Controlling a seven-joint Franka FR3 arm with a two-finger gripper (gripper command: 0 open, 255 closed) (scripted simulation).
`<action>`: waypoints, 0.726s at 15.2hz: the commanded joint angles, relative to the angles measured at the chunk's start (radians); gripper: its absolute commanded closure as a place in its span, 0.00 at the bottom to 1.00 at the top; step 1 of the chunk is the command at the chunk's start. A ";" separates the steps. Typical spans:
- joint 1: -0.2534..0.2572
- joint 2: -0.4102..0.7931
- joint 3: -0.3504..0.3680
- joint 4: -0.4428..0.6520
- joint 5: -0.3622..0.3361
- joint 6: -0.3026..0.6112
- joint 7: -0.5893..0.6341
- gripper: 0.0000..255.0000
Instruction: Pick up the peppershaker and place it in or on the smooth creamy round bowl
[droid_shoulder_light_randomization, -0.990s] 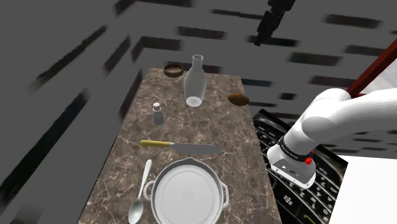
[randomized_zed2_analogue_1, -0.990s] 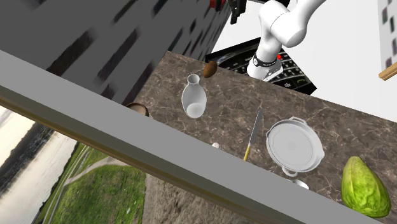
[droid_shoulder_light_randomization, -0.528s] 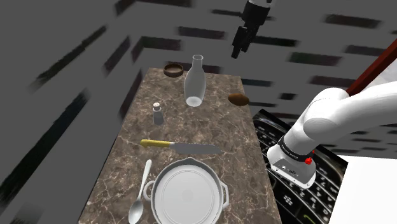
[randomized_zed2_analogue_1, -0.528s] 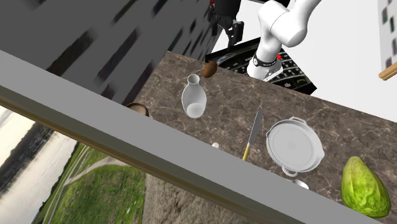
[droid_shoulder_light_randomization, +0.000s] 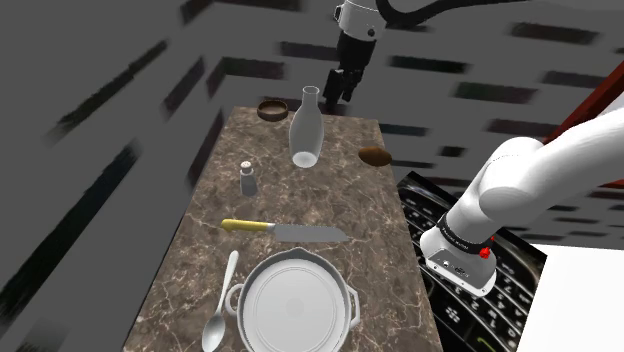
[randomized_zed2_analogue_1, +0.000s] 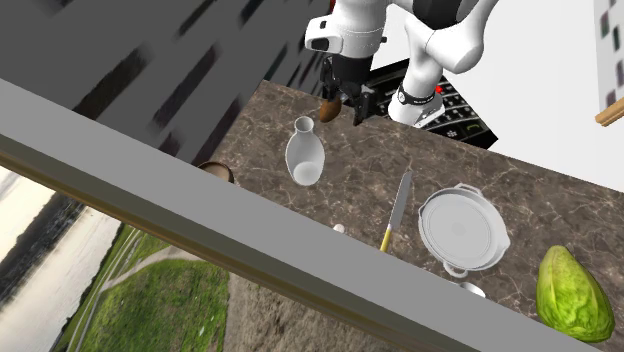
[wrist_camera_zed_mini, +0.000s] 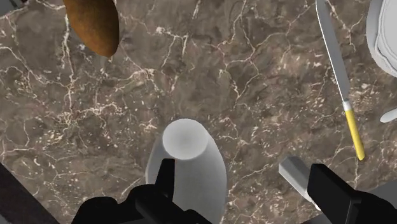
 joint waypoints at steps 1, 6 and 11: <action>0.011 0.063 0.033 0.012 0.003 0.056 0.022 0.00; 0.032 0.217 0.106 0.066 -0.014 0.164 0.080 0.00; 0.051 0.387 0.172 0.149 -0.068 0.252 0.153 0.00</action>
